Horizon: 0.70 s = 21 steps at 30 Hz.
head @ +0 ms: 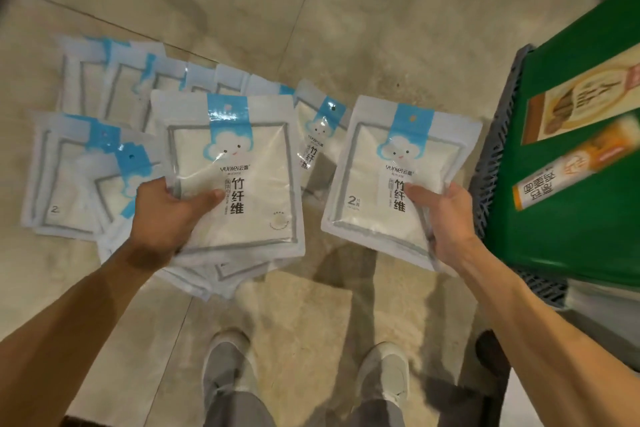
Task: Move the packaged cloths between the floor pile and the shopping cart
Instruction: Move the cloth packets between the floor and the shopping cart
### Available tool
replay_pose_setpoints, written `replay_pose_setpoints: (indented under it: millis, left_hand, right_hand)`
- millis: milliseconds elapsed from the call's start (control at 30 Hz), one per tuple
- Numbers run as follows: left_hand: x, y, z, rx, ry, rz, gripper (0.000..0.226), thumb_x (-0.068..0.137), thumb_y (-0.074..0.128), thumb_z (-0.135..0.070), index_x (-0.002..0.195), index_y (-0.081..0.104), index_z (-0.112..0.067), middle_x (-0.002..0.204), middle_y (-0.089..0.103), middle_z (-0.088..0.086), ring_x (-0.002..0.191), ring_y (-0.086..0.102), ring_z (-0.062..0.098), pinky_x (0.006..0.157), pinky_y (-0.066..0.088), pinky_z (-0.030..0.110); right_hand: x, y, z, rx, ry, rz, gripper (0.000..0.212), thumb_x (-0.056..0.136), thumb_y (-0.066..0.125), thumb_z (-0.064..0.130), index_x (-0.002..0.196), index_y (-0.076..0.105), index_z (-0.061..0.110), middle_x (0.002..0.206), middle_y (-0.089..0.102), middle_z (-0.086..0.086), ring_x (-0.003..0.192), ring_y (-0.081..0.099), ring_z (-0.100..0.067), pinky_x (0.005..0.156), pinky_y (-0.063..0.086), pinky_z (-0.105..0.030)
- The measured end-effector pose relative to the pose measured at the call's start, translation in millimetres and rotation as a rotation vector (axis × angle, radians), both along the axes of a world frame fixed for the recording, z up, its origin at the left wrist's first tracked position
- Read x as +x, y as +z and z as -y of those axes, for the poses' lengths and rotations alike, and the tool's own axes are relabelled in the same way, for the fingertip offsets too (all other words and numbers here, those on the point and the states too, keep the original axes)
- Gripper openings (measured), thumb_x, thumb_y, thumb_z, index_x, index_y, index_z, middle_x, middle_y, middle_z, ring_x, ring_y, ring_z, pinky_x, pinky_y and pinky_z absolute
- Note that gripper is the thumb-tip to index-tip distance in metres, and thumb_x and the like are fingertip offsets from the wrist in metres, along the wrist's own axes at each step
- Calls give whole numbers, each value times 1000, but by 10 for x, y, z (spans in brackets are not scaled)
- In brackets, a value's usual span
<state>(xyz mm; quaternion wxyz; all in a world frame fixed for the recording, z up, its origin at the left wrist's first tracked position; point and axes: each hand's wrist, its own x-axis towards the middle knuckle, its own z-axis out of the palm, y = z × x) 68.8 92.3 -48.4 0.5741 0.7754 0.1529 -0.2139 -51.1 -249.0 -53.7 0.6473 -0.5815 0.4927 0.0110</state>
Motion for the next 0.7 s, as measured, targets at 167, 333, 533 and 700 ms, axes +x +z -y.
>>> replay_pose_setpoints:
  millis: [167,333,533,700]
  left_hand:
    - [251,940,-110,8,44,62,21,80,82,-3,88,71,-18,68,73,-21,62,70,-4,53,53,12]
    - [546,2124,-262,-5,114,88,22,76,84,-2,94,75,-12,89,79,2,77,76,14,67,63,29]
    - [824,3870,-602,-22,162,128,21,75,86,-4,90,76,-13,81,79,-3,81,77,18,70,63,33]
    - [927,5368,-1038,-33,187,205,23,75,84,-2,93,76,-14,83,79,-4,79,77,17,64,62,28]
  right_hand:
    - [293,1104,-53,-84,136,41,29,88,80,12,115,71,11,94,81,-11,95,69,-55,75,57,-70]
    - [704,2430,-198,-41,240,162,50,76,86,17,120,69,1,98,81,-6,83,79,-20,74,64,-34]
    - [1096,4183,-434,-5,335,191,34,86,76,6,117,68,-4,99,80,-13,95,77,-32,86,63,-42]
    - [1295,5648,-734,39,416,260,21,91,71,3,110,67,-5,95,80,-15,77,77,-22,67,64,-31]
